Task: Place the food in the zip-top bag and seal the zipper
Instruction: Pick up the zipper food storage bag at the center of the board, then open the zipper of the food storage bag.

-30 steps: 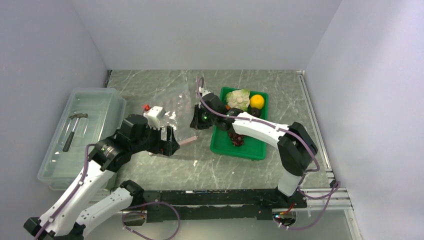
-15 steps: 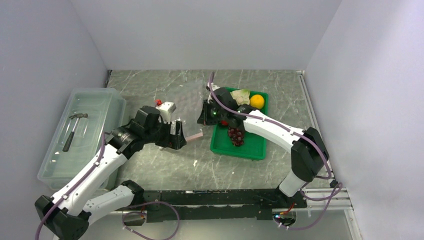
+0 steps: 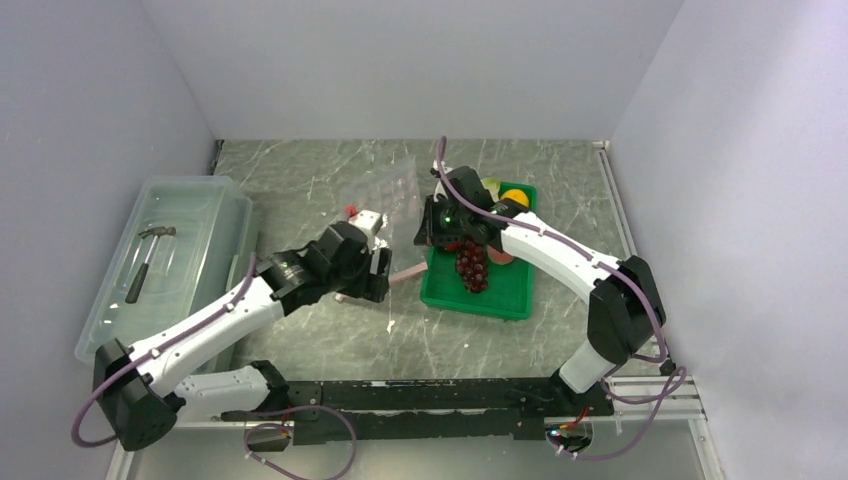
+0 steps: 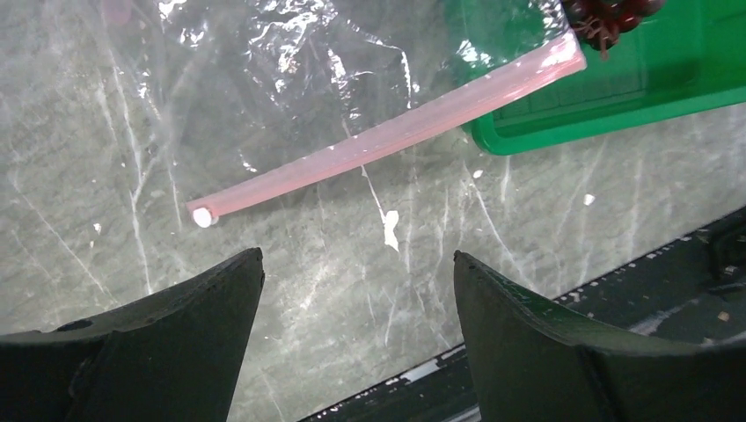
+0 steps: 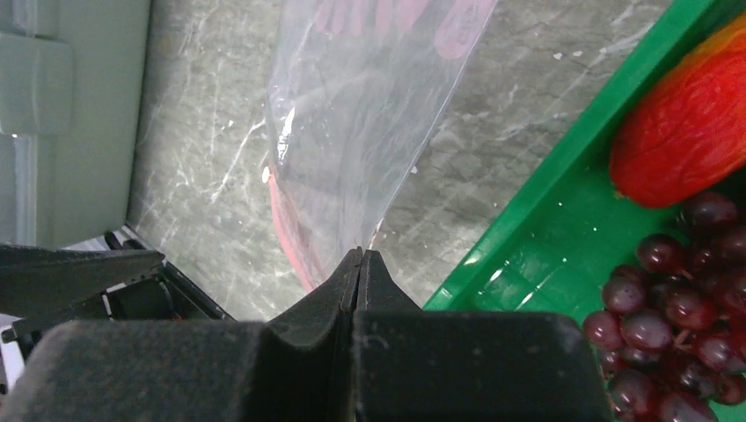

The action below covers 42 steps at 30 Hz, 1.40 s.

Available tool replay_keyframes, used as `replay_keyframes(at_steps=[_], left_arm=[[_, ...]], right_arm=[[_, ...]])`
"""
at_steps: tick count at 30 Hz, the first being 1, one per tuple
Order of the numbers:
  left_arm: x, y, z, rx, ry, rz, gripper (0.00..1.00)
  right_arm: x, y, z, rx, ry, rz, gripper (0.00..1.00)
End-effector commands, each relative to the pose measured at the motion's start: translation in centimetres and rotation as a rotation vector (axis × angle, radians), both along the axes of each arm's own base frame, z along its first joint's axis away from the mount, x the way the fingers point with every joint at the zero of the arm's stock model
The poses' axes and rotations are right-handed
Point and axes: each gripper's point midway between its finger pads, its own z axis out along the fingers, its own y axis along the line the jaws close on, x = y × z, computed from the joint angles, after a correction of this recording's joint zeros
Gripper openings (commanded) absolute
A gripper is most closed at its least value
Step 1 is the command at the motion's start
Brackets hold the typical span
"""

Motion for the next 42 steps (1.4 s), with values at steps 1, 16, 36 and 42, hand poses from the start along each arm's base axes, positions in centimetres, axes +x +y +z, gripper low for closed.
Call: replay_keyframes(at_steps=[1,16,36,42], left_arm=[[1.5,-0.3,-0.2,0.109,-0.119,0.101,0.84],[2.2,-0.8,-2.9,0.478,-0.26,0.164,0.75],[3.1,-1.0,-5.1,0.5,-0.308,0.182,0.68],[3.7,-1.0,-5.2,0.51,-0.343,0.205,0.67]], right_arm=[[0.4,-0.4,3.6,0.032,-0.066,0.019,0.0],[0.5,-1.3,4.2,0.052,-0.057,0.012,0.0],[0.4,-1.1,4.3,0.082,-0.043,0.013,0.0],[0.3,-1.0,4.5,0.088,-0.043,0.015,0.0]])
